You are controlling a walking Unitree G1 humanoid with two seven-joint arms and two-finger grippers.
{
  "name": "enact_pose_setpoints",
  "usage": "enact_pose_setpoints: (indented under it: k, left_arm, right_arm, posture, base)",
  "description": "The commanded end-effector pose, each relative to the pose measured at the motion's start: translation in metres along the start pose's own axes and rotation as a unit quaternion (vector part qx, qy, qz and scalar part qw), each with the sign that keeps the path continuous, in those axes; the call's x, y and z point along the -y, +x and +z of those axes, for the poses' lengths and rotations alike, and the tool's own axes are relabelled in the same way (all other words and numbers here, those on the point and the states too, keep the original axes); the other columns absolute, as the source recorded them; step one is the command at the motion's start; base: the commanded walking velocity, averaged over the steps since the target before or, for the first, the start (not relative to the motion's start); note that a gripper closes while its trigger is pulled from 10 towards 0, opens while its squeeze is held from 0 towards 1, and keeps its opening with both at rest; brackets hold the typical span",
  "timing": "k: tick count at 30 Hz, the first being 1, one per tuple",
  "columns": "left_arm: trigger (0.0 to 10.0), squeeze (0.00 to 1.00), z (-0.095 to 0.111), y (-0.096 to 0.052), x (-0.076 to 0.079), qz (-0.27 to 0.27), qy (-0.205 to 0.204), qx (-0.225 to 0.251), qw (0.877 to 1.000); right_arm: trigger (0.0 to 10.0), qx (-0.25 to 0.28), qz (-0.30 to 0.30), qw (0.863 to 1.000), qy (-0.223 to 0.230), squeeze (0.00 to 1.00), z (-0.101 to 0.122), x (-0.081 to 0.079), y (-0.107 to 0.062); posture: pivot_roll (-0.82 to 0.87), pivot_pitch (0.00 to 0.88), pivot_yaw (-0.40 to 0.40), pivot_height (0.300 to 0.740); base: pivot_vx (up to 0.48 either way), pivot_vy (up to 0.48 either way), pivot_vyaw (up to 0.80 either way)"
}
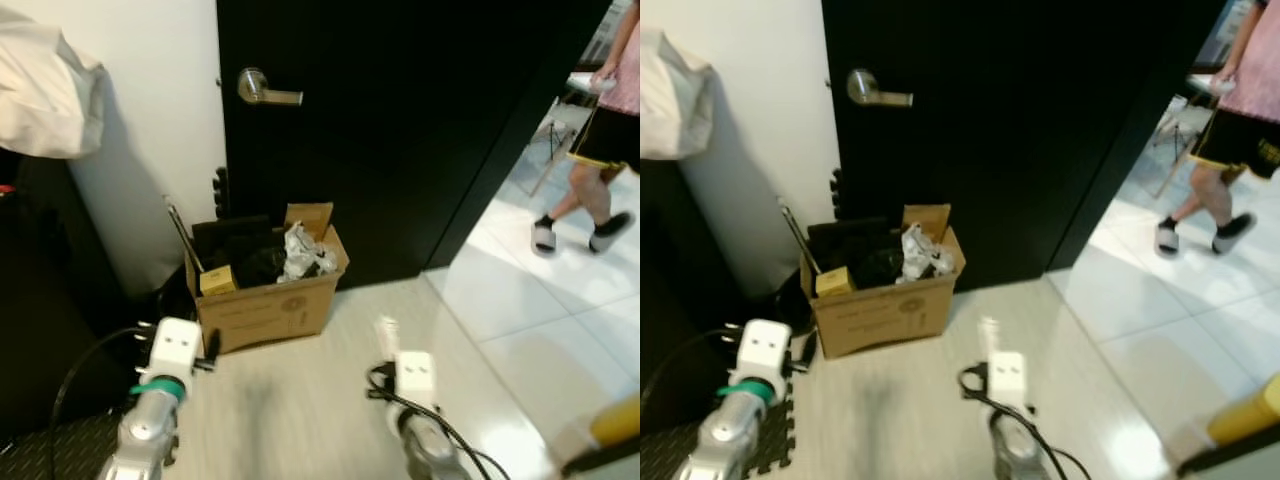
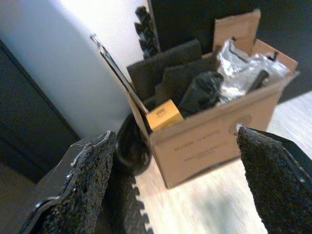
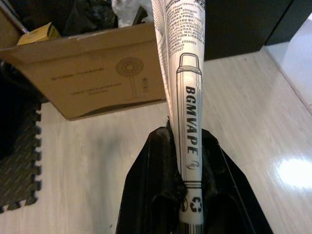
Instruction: Clean up the room
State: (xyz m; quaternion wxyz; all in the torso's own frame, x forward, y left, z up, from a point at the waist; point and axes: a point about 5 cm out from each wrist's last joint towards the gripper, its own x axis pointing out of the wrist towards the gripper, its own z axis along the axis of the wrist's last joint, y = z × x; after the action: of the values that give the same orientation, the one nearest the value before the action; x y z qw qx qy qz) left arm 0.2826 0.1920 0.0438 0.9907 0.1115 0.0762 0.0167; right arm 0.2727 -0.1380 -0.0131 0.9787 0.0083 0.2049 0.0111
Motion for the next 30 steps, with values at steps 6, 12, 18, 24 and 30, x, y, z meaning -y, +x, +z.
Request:
enact_pose_setpoints:
  k: [6, 12, 18, 24, 30]
  left_arm:
    - [10.0, 0.00, -0.002, -0.002, 0.005, -0.006, -0.006, -0.006, 1.000]
    - [10.0, 0.00, -0.002, -0.002, 0.003, -0.005, -0.005, -0.007, 1.000]
    - [10.0, 0.00, -0.001, -0.004, -0.002, 0.007, -0.005, -0.004, 1.000]
    - [10.0, 0.00, -0.002, -0.005, -0.005, 0.014, -0.004, -0.005, 1.000]
    - [10.0, 0.00, -0.003, -0.007, -0.007, 0.021, -0.003, -0.005, 1.000]
  right_arm:
    - [10.0, -0.007, -0.013, 1.000, -0.003, 0.00, -0.003, 0.008, -0.001]
    - [10.0, -0.006, -0.013, 1.000, -0.002, 0.00, -0.001, 0.008, 0.000]
    - [10.0, -0.004, -0.008, 1.000, -0.004, 0.00, 0.001, 0.008, 0.001]
    - [10.0, -0.004, -0.004, 1.000, -0.006, 0.00, 0.002, 0.008, 0.002]
    - [10.0, -0.006, 0.001, 1.000, -0.009, 0.00, 0.004, 0.006, 0.003]
  posture:
    - [0.02, 0.000, 0.001, 0.740]
    - [0.02, 0.000, -0.002, 0.740]
    - [0.03, 0.000, -0.020, 0.740]
    - [0.03, 0.000, -0.029, 0.740]
    - [0.04, 0.000, -0.045, 0.740]
  base:
    - [0.307, 0.000, 0.00]
    - [0.307, 0.000, 0.00]
    - [0.307, 0.000, 0.00]
    - [0.305, 0.000, 0.00]
    - [0.307, 0.000, 0.00]
